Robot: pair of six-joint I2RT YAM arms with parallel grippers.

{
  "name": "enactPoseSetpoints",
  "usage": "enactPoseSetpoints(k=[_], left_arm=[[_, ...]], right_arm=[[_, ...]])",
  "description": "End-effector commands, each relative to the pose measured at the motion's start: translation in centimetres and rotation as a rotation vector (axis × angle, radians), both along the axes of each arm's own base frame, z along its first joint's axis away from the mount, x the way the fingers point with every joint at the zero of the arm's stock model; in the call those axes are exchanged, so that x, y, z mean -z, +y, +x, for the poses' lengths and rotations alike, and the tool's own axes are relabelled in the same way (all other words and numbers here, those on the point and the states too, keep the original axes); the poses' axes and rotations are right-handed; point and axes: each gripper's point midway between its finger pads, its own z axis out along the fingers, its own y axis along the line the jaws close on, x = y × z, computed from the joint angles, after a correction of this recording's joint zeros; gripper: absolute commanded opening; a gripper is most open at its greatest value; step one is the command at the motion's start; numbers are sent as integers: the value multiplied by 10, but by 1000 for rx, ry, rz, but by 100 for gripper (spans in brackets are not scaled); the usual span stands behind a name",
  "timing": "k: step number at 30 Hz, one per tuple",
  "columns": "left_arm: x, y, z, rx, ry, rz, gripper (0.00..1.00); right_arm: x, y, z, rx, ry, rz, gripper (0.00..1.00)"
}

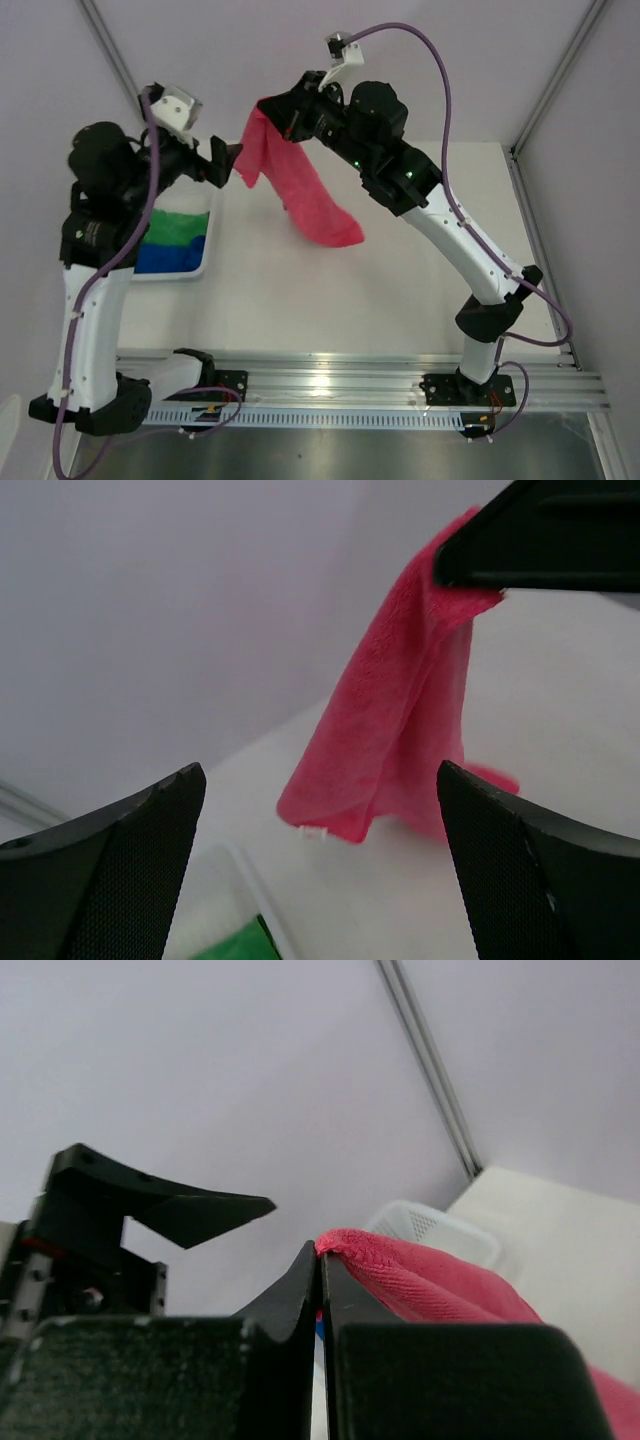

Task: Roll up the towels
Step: Flatten the towel

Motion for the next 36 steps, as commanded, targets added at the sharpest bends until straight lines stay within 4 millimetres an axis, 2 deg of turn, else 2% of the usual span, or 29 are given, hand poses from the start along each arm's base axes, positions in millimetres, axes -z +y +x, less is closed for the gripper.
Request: enactPoseSetpoints(k=[1, 2, 3, 5, 6, 7, 8, 9, 10, 11, 13, 14, 16, 17, 18, 19, 21, 23, 24, 25, 27, 29, 30, 31, 32, 33, 34, 35, 36], left_arm=[[-25, -4, -31, 72, 10, -33, 100], [-28, -19, -46, 186, 15, -40, 99], [-22, -24, -53, 226, 43, -39, 100], [-11, -32, -61, 293, 73, -28, 99], [3, -33, -59, 308, 101, -9, 99], [22, -33, -56, 316, 125, 32, 99], [31, -31, -54, 312, 139, 48, 99], [52, -27, -46, 283, 184, 72, 100], [74, -24, -39, 274, 209, 121, 100], [86, -21, -34, 262, 217, 151, 99], [148, -7, -18, 203, 302, 280, 100], [167, -4, -5, 180, 316, 328, 99], [235, 5, 0, 149, 407, 520, 98], [246, -5, 6, 165, 383, 572, 95], [277, -4, 7, 172, 429, 631, 94], [294, -3, 8, 181, 437, 682, 94], [309, -15, 20, 206, 442, 695, 94], [312, -20, 34, 205, 451, 706, 94], [326, -22, 43, 221, 501, 737, 89], [324, -22, 52, 219, 507, 761, 86], [333, -18, 63, 242, 533, 851, 76], [353, -2, 62, 253, 640, 911, 76], [335, -4, 77, 209, 635, 869, 77], [352, 3, 71, 200, 752, 859, 77], [357, 7, 69, 180, 827, 812, 77], [335, -1, 86, 115, 839, 712, 74], [344, 1, 74, 109, 941, 680, 72], [363, -1, 73, 111, 1029, 642, 64], [361, -5, 76, 89, 1052, 600, 62]], right_arm=[[-28, 2, -1, 11, -66, 42, 0], [-27, -2, 1, 35, -47, 55, 0], [4, 4, 9, 48, 3, 16, 0], [40, -3, 20, 76, 79, -5, 0], [41, -15, 13, 70, 124, 40, 0], [103, -13, 20, 73, 218, -15, 0], [126, -25, 25, 81, 271, -17, 0], [130, -39, 20, 84, 318, 35, 0], [198, -49, 20, 113, 430, -39, 0], [223, -64, 24, 147, 477, -51, 0], [265, -84, 18, 185, 544, -78, 0], [318, -98, 9, 211, 621, -145, 0], [365, -114, 2, 223, 699, -209, 0], [395, -123, -7, 228, 753, -256, 0], [410, -128, -12, 208, 793, -269, 0], [427, -131, -16, 198, 822, -305, 0], [442, -134, -21, 188, 830, -330, 0], [450, -132, -25, 162, 838, -343, 0], [452, -133, -26, 159, 840, -344, 0], [454, -131, -28, 144, 845, -345, 0], [455, -130, -29, 136, 843, -339, 0], [457, -131, -31, 142, 847, -341, 0], [458, -132, -31, 148, 846, -346, 0], [461, -132, -31, 151, 849, -350, 0], [462, -132, -32, 153, 851, -354, 0], [465, -132, -32, 153, 854, -358, 0], [468, -133, -32, 157, 858, -361, 0], [468, -132, -32, 158, 858, -360, 0], [472, -132, -31, 158, 862, -364, 0]])
